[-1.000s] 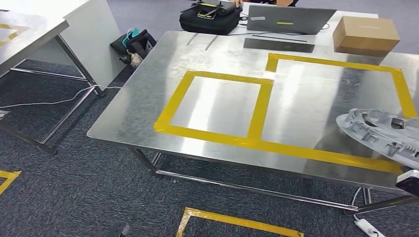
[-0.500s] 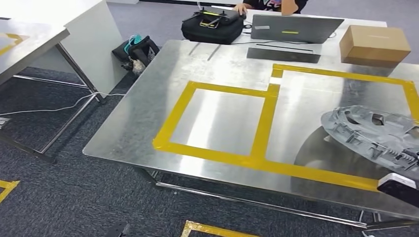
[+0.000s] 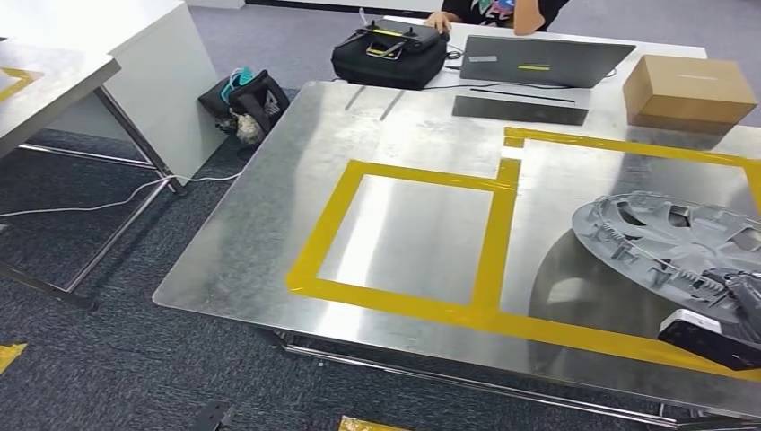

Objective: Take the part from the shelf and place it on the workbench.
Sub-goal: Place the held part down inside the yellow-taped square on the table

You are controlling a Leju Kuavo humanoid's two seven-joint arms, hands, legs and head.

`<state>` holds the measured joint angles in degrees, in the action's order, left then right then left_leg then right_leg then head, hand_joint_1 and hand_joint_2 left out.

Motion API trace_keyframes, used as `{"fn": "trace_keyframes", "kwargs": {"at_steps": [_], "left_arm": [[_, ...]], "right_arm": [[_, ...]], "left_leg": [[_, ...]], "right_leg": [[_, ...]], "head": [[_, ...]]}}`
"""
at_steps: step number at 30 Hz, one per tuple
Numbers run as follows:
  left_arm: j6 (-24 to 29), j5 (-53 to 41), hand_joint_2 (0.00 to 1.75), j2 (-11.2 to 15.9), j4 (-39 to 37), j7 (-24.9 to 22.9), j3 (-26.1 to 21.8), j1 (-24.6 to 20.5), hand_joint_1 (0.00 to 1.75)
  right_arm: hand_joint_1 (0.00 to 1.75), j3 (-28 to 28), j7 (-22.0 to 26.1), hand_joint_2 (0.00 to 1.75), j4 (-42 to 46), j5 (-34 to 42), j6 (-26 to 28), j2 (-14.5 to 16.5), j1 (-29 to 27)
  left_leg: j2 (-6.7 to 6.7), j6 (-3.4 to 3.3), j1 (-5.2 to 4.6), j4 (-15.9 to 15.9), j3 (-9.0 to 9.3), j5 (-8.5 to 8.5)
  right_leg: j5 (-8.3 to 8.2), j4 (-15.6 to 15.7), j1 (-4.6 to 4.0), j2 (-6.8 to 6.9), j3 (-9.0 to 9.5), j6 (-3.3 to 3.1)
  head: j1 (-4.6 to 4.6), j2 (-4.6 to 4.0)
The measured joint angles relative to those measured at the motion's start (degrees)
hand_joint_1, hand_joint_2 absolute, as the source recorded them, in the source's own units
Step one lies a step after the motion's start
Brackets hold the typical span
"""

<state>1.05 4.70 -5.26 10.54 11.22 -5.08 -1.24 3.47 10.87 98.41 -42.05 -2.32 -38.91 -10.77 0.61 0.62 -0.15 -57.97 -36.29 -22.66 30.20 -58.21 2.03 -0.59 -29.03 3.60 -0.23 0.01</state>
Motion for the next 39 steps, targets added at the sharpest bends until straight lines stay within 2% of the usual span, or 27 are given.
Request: {"fn": "trace_keyframes", "kwargs": {"at_steps": [2, 5, 11, 15, 23, 25, 28, 32, 34, 38, 39], "left_arm": [[0.02, -0.25, 1.75, -0.02, 0.0, -0.01, 0.01, 0.02, 0.0], [-0.15, -1.68, 1.75, -0.04, 0.0, -0.03, 0.31, -0.08, 0.0], [0.16, -6.44, 1.75, 0.15, 0.0, 0.66, 3.17, -0.59, 0.0], [0.89, -7.82, 1.75, 0.4, 0.0, 1.17, 4.98, -0.62, 0.0], [0.32, -7.92, 1.75, 0.65, 0.0, 2.44, 6.31, -0.6, 0.0], [-0.15, -7.34, 1.75, 0.72, 0.0, 2.5, 6.31, -0.6, 0.0], [-0.22, -6.99, 1.75, 0.9, 0.0, 2.69, 6.22, -0.63, 0.0], [-0.1, -6.73, 1.75, 1.14, 0.0, 3.33, 6.08, -0.65, 0.0], [-0.09, -6.7, 1.75, 1.21, 0.0, 3.73, 5.92, -0.66, 0.0], [0.12, -6.5, 0.0, 1.23, 0.0, 4.26, 5.34, -0.73, 0.0], [0.22, -6.49, 0.0, 1.23, 0.0, 4.3, 5.21, -0.75, 0.0]], "right_arm": [[1.75, -0.81, 0.07, 1.75, -0.55, -0.16, -0.13, -0.05, 0.65], [1.75, -2.74, 0.97, 1.75, -2.45, -1.52, -0.92, -0.53, 2.74], [1.75, -10.06, -1.11, 1.75, -13.98, -8.78, -0.39, -0.66, 12.27], [1.75, -13.66, -2.39, 1.75, -21.71, -10.97, 1.25, -0.07, 16.35], [1.75, -16.68, -4.74, 1.75, -28.57, -12.77, 3.34, 1.13, 18.76], [1.75, -16.86, -3.74, 1.75, -31.52, -13.6, 5.37, 1.79, 19.87], [1.75, -17.09, 0.74, 1.75, -36.06, -13.22, 9.04, 2.4, 21.53], [0.0, -17.04, 5.89, 1.75, -38.8, -11.6, 12.42, 2.84, 21.69], [0.0, -17.02, 7.09, 1.75, -38.99, -11.24, 13.45, 3.23, 21.19], [0.0, -16.95, 7.04, 1.75, -37.56, -11.45, 15.18, 4.15, 19.97], [0.0, -16.88, 6.78, 1.75, -36.98, -11.56, 15.41, 4.38, 19.66]], "left_leg": [[0.04, -0.17, -0.01, 0.05, -0.03, -0.15], [0.02, -0.61, 0.0, 0.05, 0.21, -0.47], [-0.06, -1.01, -0.02, 0.1, 0.87, -0.72], [0.13, -1.17, -0.06, 0.19, 0.9, -0.54], [0.19, -1.08, -0.04, 0.44, 0.91, -0.35], [0.19, -1.08, -0.02, 0.47, 0.92, -0.36], [0.19, -1.05, 0.01, 0.5, 1.03, -0.39], [0.22, -1.02, 0.01, 0.53, 1.11, -0.43], [0.23, -1.02, 0.01, 0.54, 1.11, -0.42], [0.25, -1.02, 0.0, 0.54, 1.11, -0.42], [0.25, -1.02, 0.0, 0.54, 1.11, -0.42]], "right_leg": [[-0.12, 0.76, -0.05, 0.2, 0.42, -0.1], [-0.15, 1.58, -0.11, 0.23, 1.04, 0.34], [-0.11, 2.19, -0.12, 0.2, 1.27, 1.15], [-0.25, 2.18, -0.12, 0.48, 1.34, 1.34], [-0.3, 2.13, -0.17, 0.54, 1.83, 1.34], [-0.28, 2.13, -0.18, 0.53, 1.82, 1.32], [-0.21, 2.14, -0.19, 0.54, 1.58, 1.25], [-0.11, 2.15, -0.21, 0.59, 1.41, 1.16], [-0.12, 2.14, -0.21, 0.59, 1.41, 1.17], [-0.13, 2.14, -0.2, 0.59, 1.43, 1.18], [-0.13, 2.14, -0.2, 0.6, 1.43, 1.18]], "head": [[0.04, 0.01], [0.03, 0.0], [0.02, 0.01], [0.01, 0.0], [-0.01, 0.01], [-0.01, 0.01], [0.0, 0.01], [0.0, 0.01], [0.0, 0.01], [-0.01, 0.01], [-0.01, 0.01]]}}
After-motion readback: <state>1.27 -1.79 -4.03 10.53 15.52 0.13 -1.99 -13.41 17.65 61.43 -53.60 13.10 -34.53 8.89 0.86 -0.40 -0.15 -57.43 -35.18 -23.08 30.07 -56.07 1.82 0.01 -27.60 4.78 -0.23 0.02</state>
